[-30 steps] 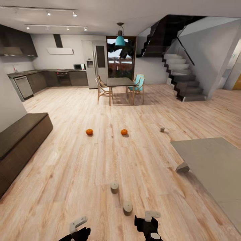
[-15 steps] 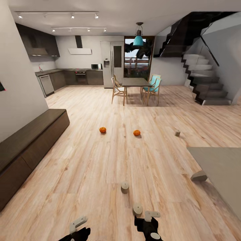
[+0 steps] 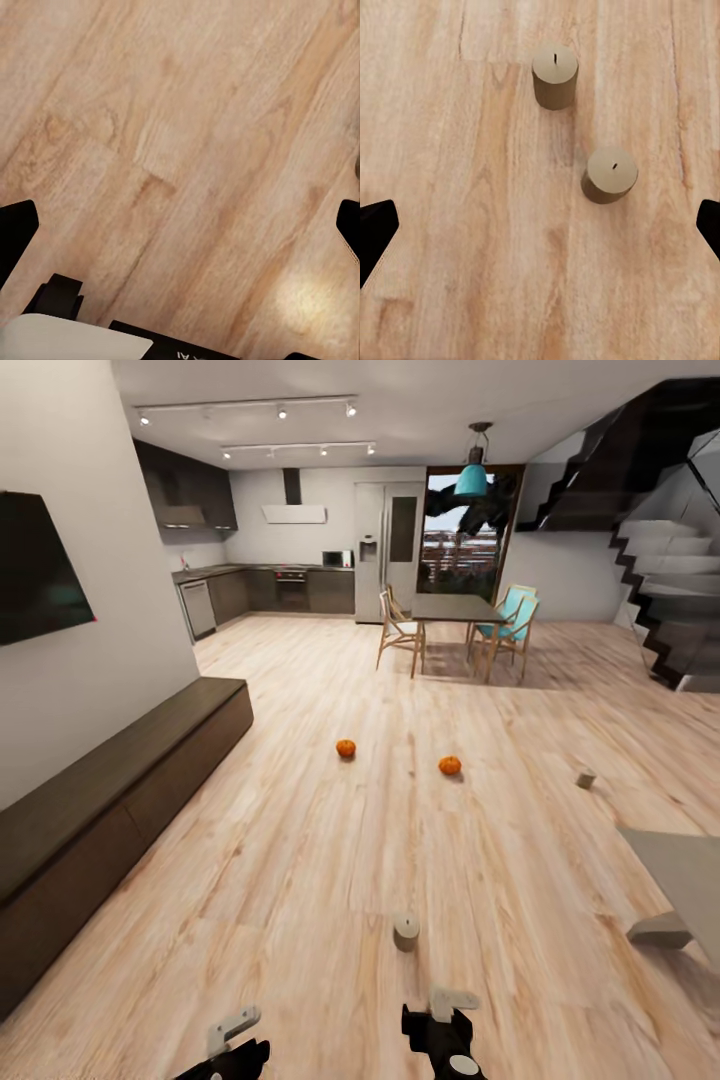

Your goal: Place each of the two pumpkins and all three candles from the living room inside a cabinet in the living room (use any cabinet), then make sure every cabinet is closed, and position the cauldron so it is next to a table in the living room.

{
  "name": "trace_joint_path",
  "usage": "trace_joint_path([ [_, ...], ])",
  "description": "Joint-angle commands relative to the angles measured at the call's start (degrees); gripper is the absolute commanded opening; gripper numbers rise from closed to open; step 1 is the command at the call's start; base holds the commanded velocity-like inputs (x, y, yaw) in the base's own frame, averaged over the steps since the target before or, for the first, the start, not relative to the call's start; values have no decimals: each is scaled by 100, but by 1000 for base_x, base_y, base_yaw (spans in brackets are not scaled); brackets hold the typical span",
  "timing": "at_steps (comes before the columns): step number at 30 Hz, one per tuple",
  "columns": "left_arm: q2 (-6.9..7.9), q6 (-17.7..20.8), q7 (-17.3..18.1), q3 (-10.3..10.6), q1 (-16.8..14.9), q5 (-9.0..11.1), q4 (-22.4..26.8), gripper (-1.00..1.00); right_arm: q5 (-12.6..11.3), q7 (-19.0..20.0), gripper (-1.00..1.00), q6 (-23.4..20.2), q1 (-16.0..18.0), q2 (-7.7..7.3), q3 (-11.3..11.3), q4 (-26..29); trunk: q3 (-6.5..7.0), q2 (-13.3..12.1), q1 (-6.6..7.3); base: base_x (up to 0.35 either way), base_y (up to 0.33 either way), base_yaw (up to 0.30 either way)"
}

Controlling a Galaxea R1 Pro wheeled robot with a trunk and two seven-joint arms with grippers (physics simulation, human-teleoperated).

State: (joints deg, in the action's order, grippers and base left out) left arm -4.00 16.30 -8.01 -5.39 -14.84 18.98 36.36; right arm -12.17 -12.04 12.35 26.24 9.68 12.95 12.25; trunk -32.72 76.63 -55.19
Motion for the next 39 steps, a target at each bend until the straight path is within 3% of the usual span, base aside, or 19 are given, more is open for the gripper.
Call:
trace_joint_path([
  [1, -5, 31, -25, -14, -2, 61, 12, 100, -57, -26, 100, 22, 4, -2, 50, -3, -5, 3, -2, 249, 0, 289],
  [8, -6, 31, -25, -14, -2, 61, 12, 100, -57, -26, 100, 23, 4, -2, 50, -3, -5, 3, -2, 153, 0, 289],
  [39, -4, 31, -25, -14, -2, 69, 12, 100, -57, -26, 100, 22, 4, -2, 50, -3, -5, 3, -2, 2, 0, 289],
])
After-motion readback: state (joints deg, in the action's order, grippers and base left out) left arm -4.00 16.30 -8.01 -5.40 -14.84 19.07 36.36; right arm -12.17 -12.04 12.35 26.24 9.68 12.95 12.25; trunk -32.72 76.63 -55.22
